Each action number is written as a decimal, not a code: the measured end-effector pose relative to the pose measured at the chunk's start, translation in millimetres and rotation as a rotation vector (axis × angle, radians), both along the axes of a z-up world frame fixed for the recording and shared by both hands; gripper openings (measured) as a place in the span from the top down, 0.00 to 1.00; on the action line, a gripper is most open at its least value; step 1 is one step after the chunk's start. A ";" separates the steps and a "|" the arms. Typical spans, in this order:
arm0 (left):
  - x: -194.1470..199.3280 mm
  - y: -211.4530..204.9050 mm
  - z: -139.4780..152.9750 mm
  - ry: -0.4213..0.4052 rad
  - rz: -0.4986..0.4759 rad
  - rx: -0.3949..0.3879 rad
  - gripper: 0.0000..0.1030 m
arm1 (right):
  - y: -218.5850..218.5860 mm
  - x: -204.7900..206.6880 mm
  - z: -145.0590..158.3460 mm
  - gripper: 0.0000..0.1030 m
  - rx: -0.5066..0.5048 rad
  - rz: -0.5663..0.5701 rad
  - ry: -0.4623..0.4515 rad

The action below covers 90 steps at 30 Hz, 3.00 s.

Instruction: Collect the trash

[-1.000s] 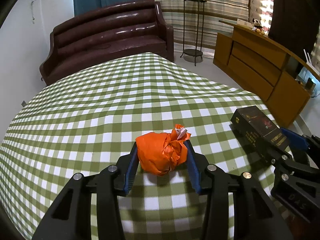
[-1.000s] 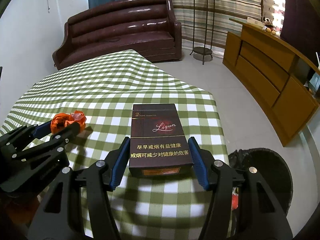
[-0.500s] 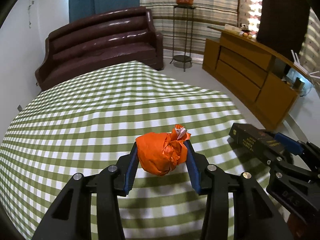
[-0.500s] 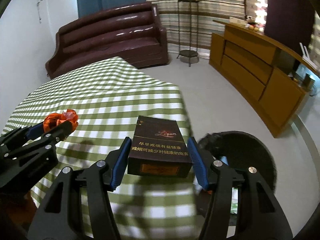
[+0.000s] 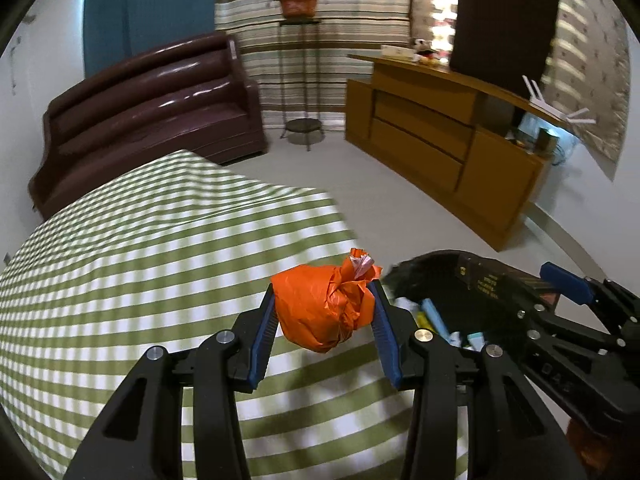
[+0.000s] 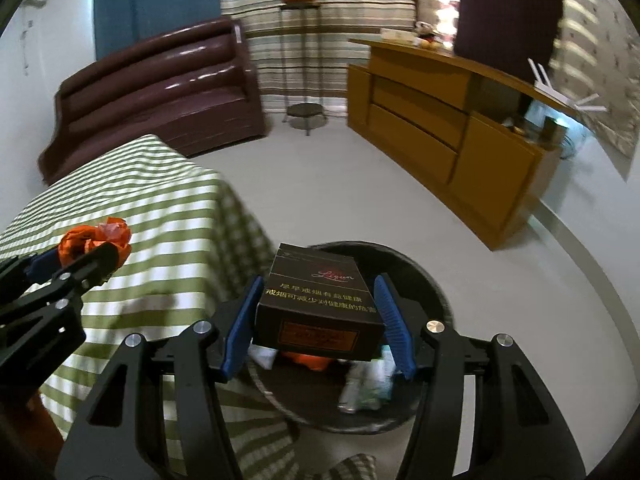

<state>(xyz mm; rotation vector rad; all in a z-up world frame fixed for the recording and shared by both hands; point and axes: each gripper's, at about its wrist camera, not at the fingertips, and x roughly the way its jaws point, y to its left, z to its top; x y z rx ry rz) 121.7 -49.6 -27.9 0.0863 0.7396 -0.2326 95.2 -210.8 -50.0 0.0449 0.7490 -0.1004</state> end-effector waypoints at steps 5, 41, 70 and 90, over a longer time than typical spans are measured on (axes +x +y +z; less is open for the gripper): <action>5.0 -31.8 -4.0 -0.009 -0.044 0.018 0.57 | -23.6 1.3 -4.1 0.46 0.002 -0.045 0.002; 11.1 -73.9 -21.5 0.026 -0.084 0.021 0.38 | -64.0 -7.8 -13.0 0.41 0.013 -0.139 -0.005; -61.9 -17.3 16.4 -0.062 0.030 -0.028 0.29 | -33.1 -76.4 33.2 0.36 -0.049 -0.140 -0.125; -73.6 -8.3 20.1 -0.080 0.035 -0.041 0.29 | -26.7 -88.8 36.4 0.36 -0.056 -0.137 -0.146</action>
